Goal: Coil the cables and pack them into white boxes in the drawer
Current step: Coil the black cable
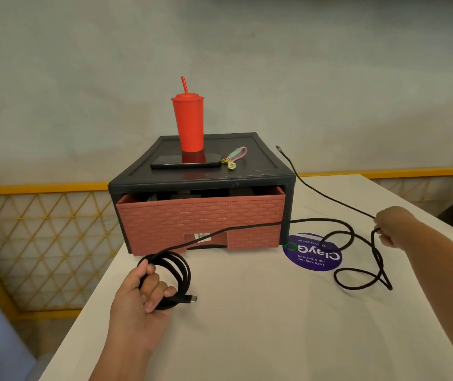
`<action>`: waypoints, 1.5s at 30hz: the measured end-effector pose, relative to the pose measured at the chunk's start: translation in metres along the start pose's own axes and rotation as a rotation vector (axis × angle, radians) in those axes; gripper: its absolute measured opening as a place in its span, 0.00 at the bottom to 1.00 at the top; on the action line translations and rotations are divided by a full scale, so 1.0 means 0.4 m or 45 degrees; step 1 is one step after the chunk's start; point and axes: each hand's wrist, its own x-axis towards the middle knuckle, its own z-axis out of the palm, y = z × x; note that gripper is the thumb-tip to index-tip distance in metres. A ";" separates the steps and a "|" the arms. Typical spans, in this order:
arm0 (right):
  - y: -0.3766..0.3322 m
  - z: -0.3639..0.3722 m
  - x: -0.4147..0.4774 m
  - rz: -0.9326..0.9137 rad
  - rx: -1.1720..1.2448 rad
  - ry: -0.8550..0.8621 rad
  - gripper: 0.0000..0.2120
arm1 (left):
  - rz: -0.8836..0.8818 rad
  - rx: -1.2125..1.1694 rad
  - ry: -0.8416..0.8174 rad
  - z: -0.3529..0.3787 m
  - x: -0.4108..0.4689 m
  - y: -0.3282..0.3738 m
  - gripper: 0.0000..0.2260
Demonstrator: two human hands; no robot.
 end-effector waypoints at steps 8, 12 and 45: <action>-0.012 0.013 -0.083 -0.293 0.353 -0.229 0.25 | -0.006 0.026 0.002 0.000 0.004 -0.007 0.13; 0.071 0.051 -0.199 -0.811 0.041 -0.034 0.17 | -0.024 0.044 0.008 0.001 0.003 -0.012 0.13; 0.215 0.230 -0.503 -1.619 -0.803 -0.725 0.21 | -0.562 0.133 -0.481 0.083 -0.115 -0.108 0.17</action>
